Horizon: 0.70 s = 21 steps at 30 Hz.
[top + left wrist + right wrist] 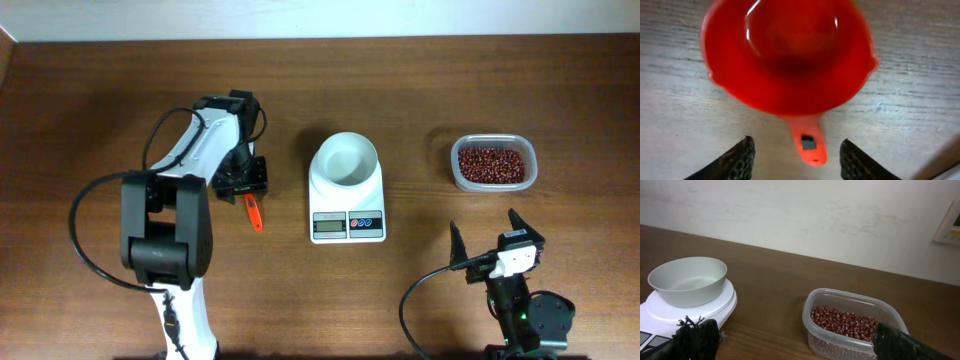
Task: Scoop item into bowl and weigh 50g on scale
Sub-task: 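Reach the left gripper down over the red scoop handle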
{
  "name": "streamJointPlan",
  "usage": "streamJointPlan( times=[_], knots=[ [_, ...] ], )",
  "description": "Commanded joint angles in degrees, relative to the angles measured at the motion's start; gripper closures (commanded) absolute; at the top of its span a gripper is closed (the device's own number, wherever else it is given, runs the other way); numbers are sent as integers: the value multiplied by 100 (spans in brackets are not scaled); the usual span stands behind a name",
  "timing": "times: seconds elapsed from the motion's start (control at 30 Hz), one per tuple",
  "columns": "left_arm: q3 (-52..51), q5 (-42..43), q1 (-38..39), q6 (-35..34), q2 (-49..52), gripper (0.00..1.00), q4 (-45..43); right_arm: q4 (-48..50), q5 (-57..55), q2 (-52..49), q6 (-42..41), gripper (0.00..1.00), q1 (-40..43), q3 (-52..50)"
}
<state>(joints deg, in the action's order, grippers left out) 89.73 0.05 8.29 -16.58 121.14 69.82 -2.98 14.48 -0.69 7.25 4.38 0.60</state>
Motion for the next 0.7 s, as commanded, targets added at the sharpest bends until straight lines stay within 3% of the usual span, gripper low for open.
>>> streamJointPlan(
  times=[0.0, 0.07, 0.4, 0.47, 0.53, 0.67],
  knots=[
    [9, -11, 9, -4, 74, 36, -83, -24, 9, 33, -63, 1, -28, -28],
    [11, -63, 7, -4, 68, 47, -105, -24, 11, 33, -63, 1, -28, -28],
    [415, -22, 24, 13, -1241, 43, 258, -24, 9, 33, -63, 1, -28, -28],
    [352, -24, 31, 13, -1436, 50, 319, -24, 11, 33, -63, 1, -28, -28],
    [109, -22, 107, 13, -1491, 55, 142, -24, 9, 33, -63, 1, -28, -28],
    [-732, -44, 367, 7, -1491, 56, -800, -24, 11, 28, -63, 1, -28, -28]
  ],
)
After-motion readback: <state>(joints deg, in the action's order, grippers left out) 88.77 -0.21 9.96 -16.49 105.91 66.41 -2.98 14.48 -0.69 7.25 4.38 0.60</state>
